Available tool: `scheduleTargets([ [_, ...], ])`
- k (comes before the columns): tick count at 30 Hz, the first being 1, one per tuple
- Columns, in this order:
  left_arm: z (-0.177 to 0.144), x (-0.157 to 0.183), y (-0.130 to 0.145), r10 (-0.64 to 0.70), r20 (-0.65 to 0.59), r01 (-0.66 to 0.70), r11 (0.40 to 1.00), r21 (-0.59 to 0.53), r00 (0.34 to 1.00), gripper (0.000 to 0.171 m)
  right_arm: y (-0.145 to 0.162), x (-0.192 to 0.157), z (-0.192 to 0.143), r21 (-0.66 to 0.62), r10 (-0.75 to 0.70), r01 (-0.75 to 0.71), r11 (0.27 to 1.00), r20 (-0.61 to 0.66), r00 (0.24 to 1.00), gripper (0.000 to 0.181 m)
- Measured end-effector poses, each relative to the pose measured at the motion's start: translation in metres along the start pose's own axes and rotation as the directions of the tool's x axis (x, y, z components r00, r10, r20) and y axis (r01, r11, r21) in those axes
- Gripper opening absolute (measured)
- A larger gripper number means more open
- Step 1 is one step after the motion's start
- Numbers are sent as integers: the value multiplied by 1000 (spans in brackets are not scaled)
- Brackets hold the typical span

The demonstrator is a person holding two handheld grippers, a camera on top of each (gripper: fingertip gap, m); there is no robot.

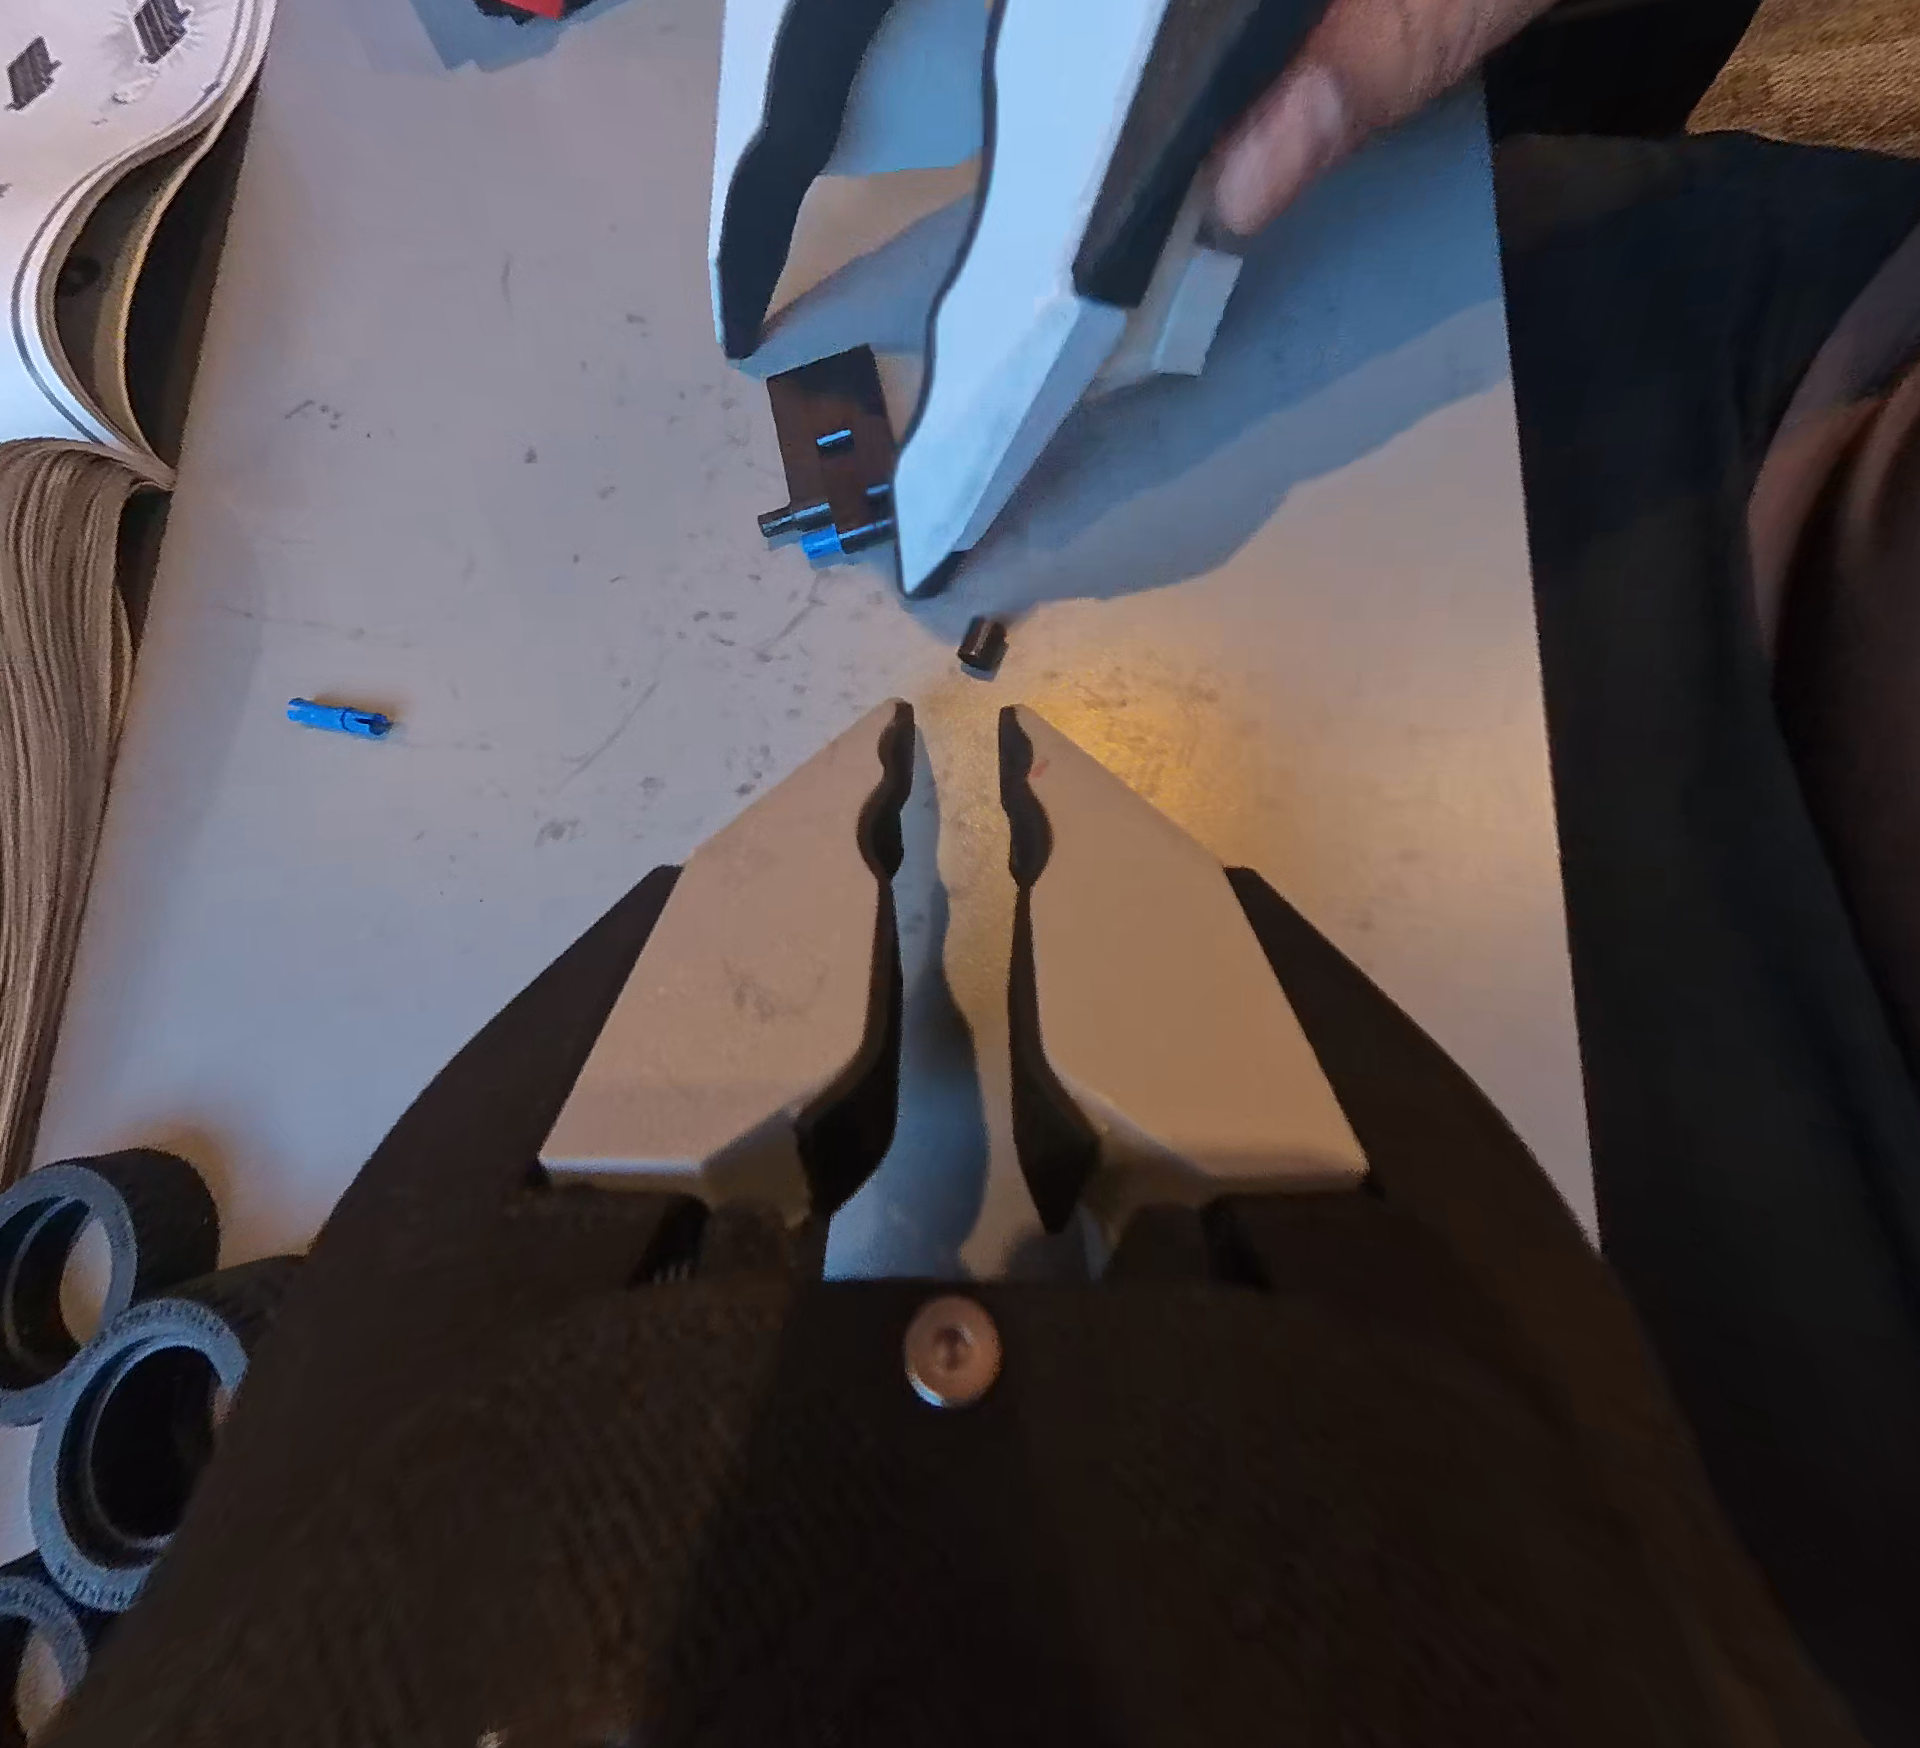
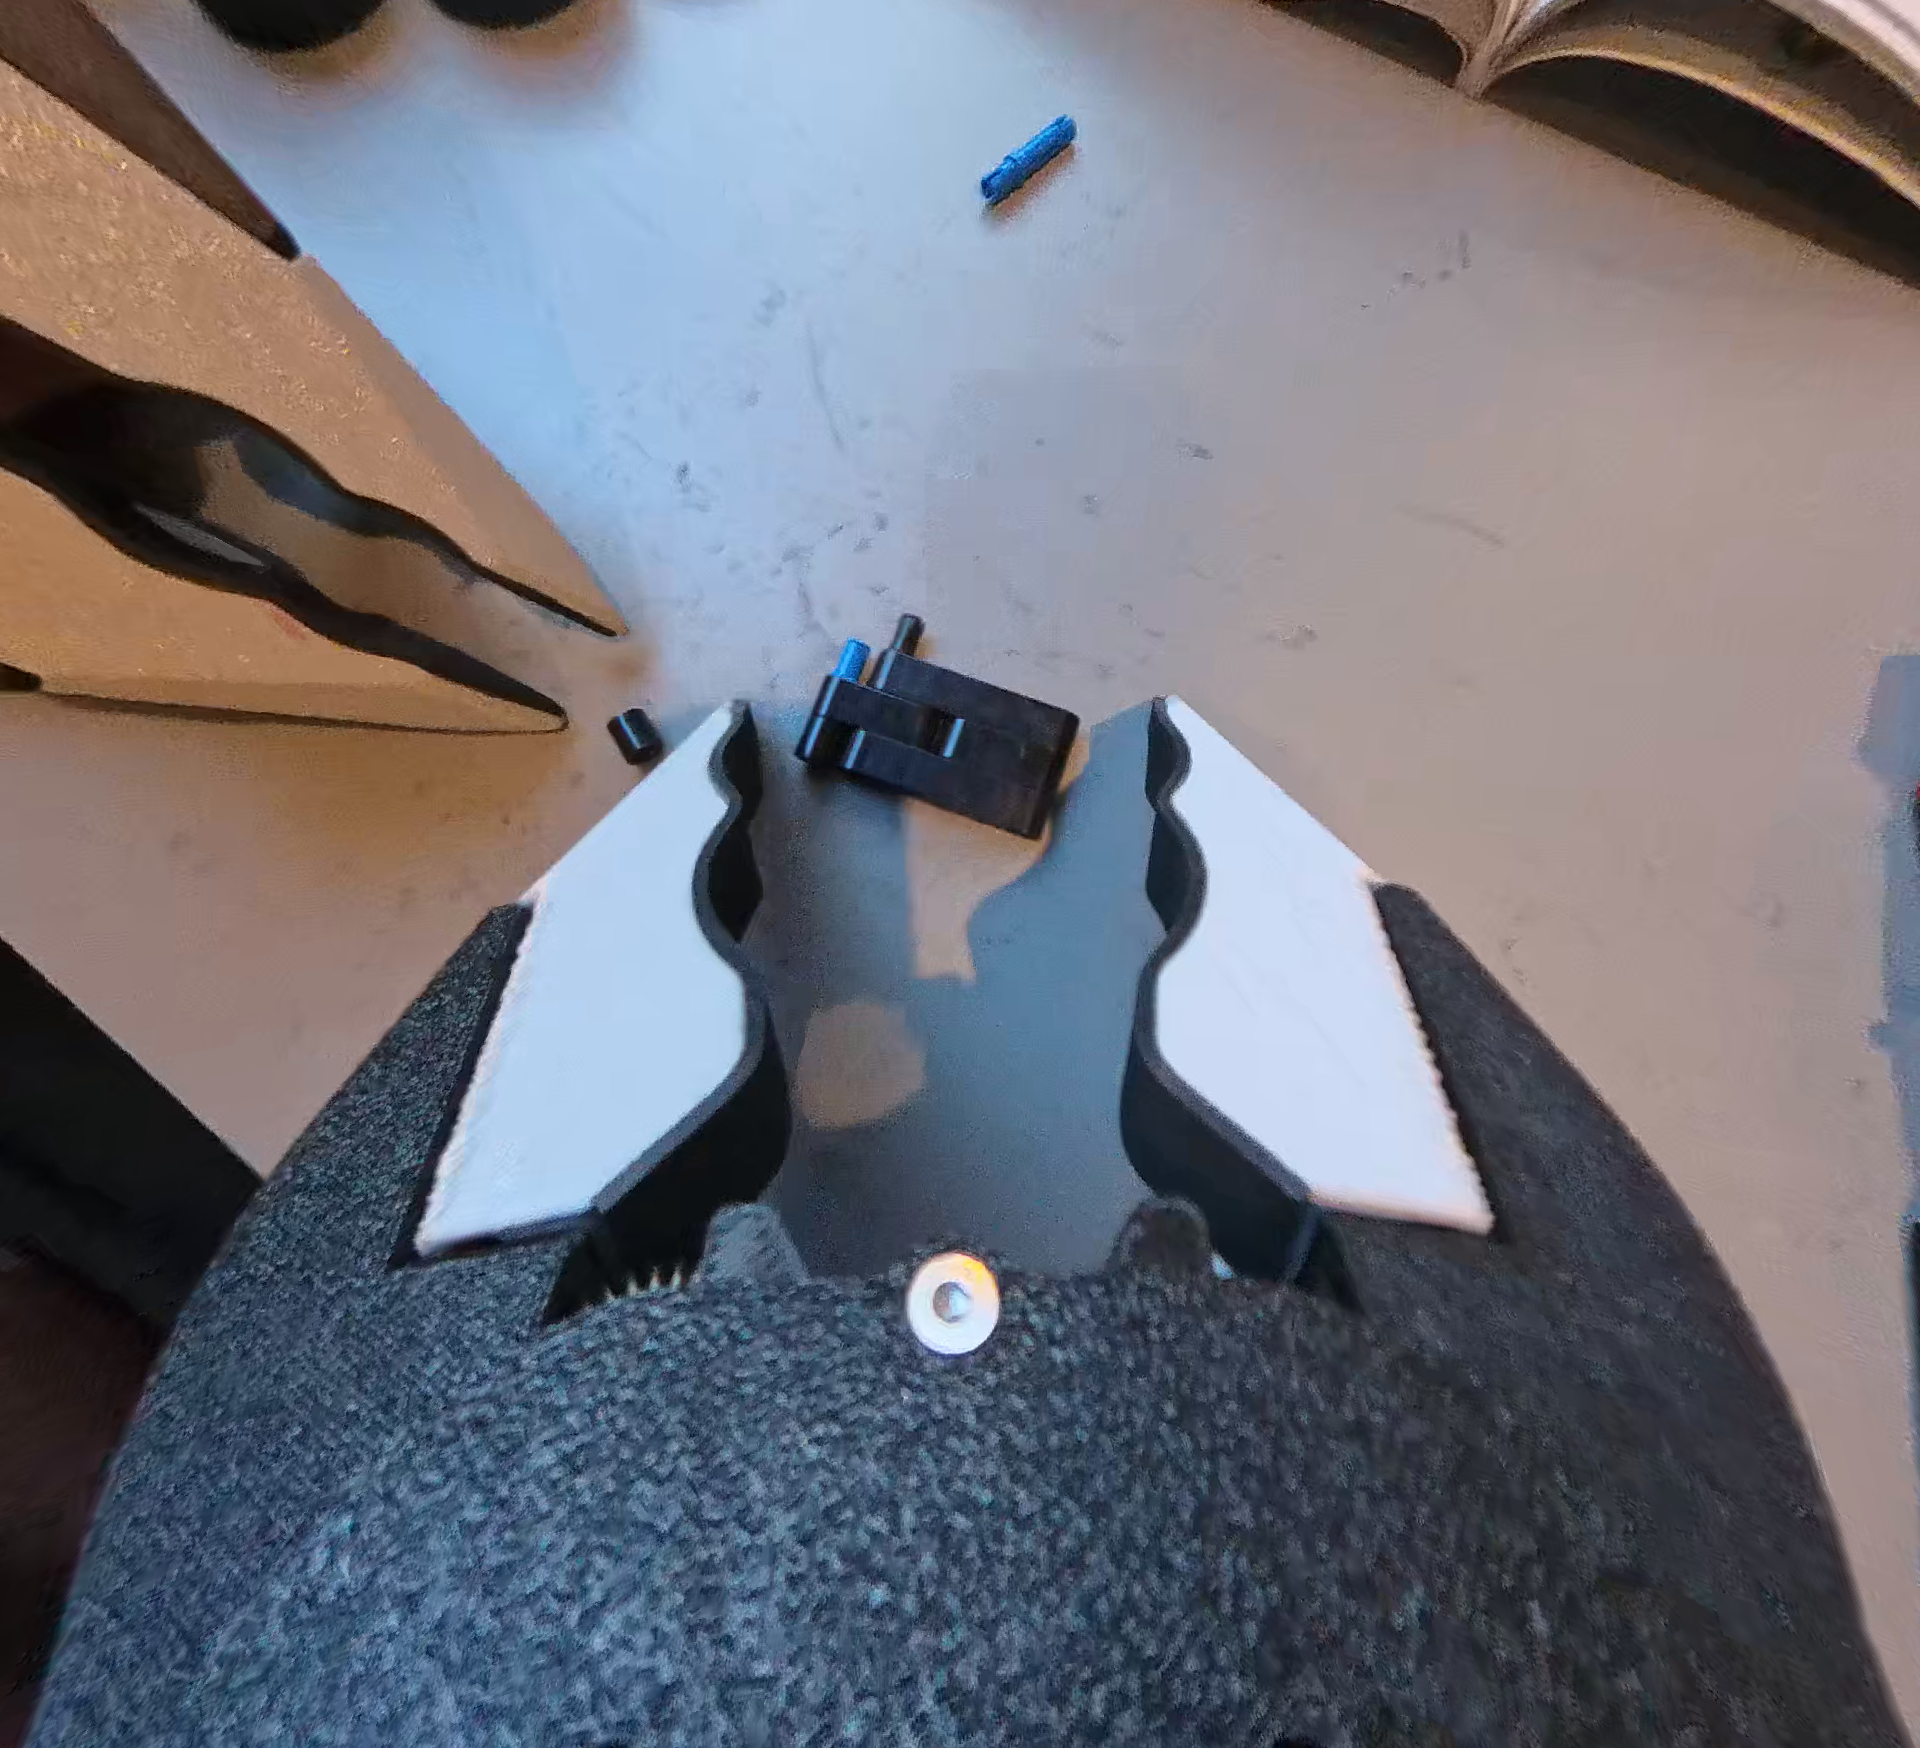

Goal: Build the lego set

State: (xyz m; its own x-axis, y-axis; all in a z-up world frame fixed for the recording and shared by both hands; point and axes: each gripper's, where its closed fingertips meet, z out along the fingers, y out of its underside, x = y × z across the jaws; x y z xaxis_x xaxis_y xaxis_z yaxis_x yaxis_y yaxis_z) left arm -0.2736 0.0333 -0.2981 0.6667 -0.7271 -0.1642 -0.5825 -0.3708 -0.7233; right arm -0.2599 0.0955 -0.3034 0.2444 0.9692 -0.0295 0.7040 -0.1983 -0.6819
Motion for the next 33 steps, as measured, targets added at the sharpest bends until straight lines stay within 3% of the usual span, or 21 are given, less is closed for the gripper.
scheduleTargets([
  [5, 0, 0, 0, 15, 13, -15, 1000, 1, 1000, 13, 4, -8, -5, 12, -89, 88, 996, 64, 994, 53],
  [12, -1, 3, -1, 38, 12, -38, 999, 6, 999, 15, 18, -13, -21, 59, -323, 318, 946, 191, 927, 53],
  [17, -1, 16, -1, 34, -114, -33, 999, 10, 993, 4, 21, -17, -27, 126, -490, 474, 871, 268, 829, 53],
  [20, 3, 9, -4, -11, -127, 12, 1000, 4, 992, 12, 20, -18, -27, 136, -537, 521, 843, 292, 792, 53],
  [24, 7, 3, -7, 0, -105, 1, 1000, 7, 994, 17, 21, -12, -30, 96, -470, 463, 881, 289, 834, 55],
  [28, 8, 0, -7, -9, -98, 9, 1000, 8, 995, 22, 30, 3, -33, -17, -310, 317, 948, 169, 936, 61],
  [30, 8, 1, -7, -10, -101, 11, 1000, 8, 995, 22, 32, -2, -36, -19, -231, 237, 971, 164, 959, 58],
  [33, 8, 1, -7, -15, -109, 16, 1000, 7, 994, 22, 31, -6, -31, 1, -198, 201, 980, 184, 963, 69],
])
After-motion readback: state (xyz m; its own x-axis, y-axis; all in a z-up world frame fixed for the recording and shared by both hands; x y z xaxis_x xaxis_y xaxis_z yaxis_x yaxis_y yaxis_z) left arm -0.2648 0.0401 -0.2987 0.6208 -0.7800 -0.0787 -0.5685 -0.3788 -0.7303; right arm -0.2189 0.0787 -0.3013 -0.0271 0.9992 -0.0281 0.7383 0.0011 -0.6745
